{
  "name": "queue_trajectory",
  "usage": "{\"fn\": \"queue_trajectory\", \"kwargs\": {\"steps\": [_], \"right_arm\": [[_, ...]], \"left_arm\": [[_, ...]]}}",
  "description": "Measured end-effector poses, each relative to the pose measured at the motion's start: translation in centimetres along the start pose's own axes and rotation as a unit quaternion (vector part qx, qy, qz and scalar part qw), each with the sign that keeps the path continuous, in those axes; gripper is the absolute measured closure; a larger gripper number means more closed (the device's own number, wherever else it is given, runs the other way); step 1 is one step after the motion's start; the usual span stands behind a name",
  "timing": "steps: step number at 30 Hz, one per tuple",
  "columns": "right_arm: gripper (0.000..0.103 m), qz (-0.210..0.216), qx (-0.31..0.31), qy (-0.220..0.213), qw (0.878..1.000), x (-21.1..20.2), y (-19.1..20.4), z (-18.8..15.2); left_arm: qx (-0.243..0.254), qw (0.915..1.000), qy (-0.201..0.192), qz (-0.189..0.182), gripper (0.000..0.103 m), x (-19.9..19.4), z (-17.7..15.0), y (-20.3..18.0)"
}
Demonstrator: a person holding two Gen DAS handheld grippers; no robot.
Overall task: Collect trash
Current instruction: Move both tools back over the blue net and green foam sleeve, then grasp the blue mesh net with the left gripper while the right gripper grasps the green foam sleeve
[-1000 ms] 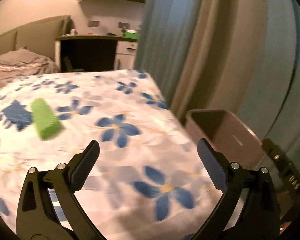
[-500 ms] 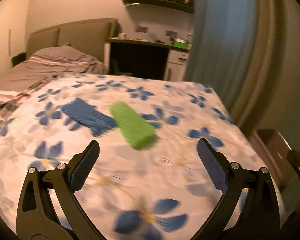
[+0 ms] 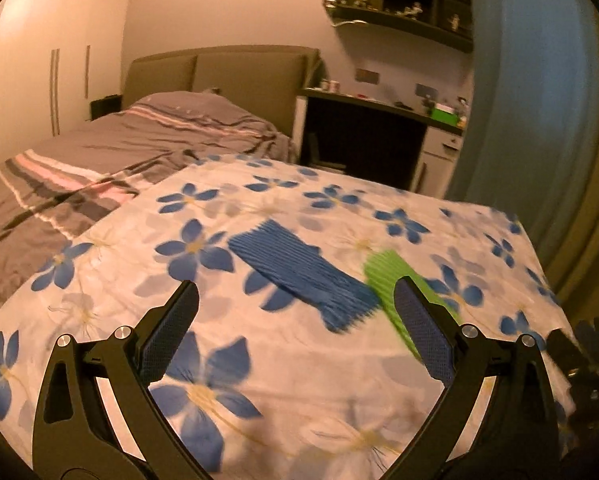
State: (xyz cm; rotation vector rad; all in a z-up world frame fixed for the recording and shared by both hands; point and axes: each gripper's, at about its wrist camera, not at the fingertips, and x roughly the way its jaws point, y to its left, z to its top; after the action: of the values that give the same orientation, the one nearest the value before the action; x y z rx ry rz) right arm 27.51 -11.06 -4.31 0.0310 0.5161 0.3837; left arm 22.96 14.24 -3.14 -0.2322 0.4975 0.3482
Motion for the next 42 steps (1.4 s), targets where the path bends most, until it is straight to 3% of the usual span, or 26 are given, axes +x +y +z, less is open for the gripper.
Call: {"fn": "queue_trajectory", "kwargs": {"steps": [11,17,22,25,30,34,42], "right_arm": [[0.024,0.017,-0.036,0.079,0.996,8.8,4.0,0.9],[0.025,0.013,-0.047,0.118,0.992,11.6,5.1,1.3],[0.041,0.023,-0.051,0.160,0.986,13.2,5.3,0.9],[0.057,0.036,-0.048,0.166,0.984,13.3,5.2,0.7],[0.091,0.055,-0.052,0.164,0.983,13.0,5.4,0.7],[0.092,0.048,-0.049,0.129,0.989,11.5,5.1,1.0],[0.092,0.020,-0.003,0.052,0.998,5.5,0.8,3.0]], "left_arm": [[-0.048,0.9988,0.005,0.011,0.007,2.5,0.3,3.8],[-0.076,0.9970,0.011,0.009,0.007,2.7,0.3,5.4],[-0.067,0.9976,0.014,0.000,0.007,2.8,0.0,5.1],[-0.061,0.9980,0.016,-0.004,0.007,2.9,-0.2,4.7],[-0.050,0.9985,0.022,-0.007,0.007,3.1,-0.4,4.1],[-0.039,0.9985,0.033,-0.019,0.007,3.3,-0.6,3.5],[0.013,0.9966,0.067,-0.046,0.010,4.8,-0.7,0.5]]}}
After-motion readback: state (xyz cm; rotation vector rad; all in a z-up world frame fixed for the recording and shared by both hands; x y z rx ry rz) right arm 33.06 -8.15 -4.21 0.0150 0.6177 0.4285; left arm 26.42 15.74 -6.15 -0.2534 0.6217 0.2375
